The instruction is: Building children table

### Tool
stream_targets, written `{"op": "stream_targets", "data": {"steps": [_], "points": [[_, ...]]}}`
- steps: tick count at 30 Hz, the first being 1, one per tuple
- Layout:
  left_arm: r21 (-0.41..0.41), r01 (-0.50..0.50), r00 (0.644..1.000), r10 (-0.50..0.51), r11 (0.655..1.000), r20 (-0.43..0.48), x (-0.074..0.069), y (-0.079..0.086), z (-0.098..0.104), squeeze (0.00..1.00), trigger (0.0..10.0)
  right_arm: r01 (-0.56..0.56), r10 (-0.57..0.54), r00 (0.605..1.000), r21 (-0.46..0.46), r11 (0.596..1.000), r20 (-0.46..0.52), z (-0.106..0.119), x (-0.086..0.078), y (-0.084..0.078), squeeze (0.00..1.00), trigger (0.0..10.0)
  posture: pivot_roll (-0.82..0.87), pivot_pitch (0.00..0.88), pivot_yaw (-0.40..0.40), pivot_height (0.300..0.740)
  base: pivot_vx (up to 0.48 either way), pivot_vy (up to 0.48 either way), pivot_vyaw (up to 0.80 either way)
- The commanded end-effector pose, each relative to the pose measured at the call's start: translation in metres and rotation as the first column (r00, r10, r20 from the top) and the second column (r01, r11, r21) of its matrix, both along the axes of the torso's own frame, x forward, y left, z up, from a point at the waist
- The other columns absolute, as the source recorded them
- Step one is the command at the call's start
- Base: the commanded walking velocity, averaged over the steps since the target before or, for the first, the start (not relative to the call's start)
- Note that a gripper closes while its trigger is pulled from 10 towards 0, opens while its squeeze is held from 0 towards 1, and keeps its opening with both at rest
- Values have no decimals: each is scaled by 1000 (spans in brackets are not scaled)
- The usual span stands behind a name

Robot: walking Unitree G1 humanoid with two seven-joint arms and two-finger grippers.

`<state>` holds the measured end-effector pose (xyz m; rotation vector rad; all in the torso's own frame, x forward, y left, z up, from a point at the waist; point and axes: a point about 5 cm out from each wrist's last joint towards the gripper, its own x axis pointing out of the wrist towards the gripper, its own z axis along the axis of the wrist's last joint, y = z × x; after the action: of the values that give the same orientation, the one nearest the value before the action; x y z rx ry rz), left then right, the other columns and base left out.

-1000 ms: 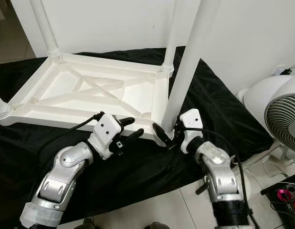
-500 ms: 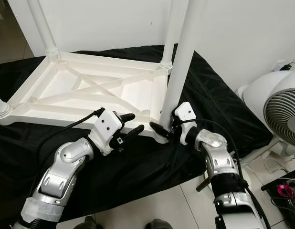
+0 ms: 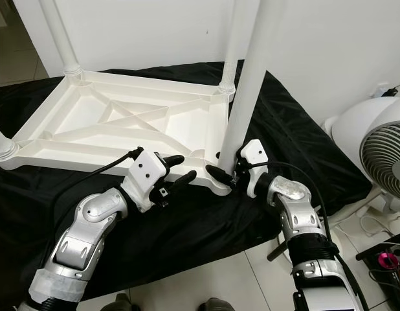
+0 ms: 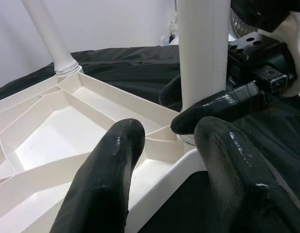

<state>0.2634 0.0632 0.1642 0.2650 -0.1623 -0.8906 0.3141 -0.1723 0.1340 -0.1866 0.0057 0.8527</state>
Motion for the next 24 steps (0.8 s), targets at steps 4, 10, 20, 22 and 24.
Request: {"op": "stream_targets", "data": {"steps": [4,10,20,22,24], "points": [[-17,-76,997,76,997,11,2,0,-2,0,10000,58,-58,998,10,998,-26,-8,-2,3,0,10000,-68,13,-16,740,0,0,0],[-16,-74,997,74,997,3,-1,0,-4,0,10000,339,-342,938,65,939,53,-2,-11,21,0,10000,-68,8,-25,740,0,0,0],[-12,-66,998,67,998,3,-1,-1,-5,0,10000,613,-623,783,170,772,4,1,-22,43,0,10000,-69,0,-23,740,0,0,0],[-12,-66,998,67,998,3,-1,-1,-5,0,10000,613,-623,783,170,772,4,1,-22,43,0,10000,-69,0,-23,740,0,0,0],[-10,-65,998,66,998,5,-1,0,-4,0,10000,702,-714,700,206,681,-23,2,-26,56,0,10000,-62,0,-22,740,0,0,0]]}}
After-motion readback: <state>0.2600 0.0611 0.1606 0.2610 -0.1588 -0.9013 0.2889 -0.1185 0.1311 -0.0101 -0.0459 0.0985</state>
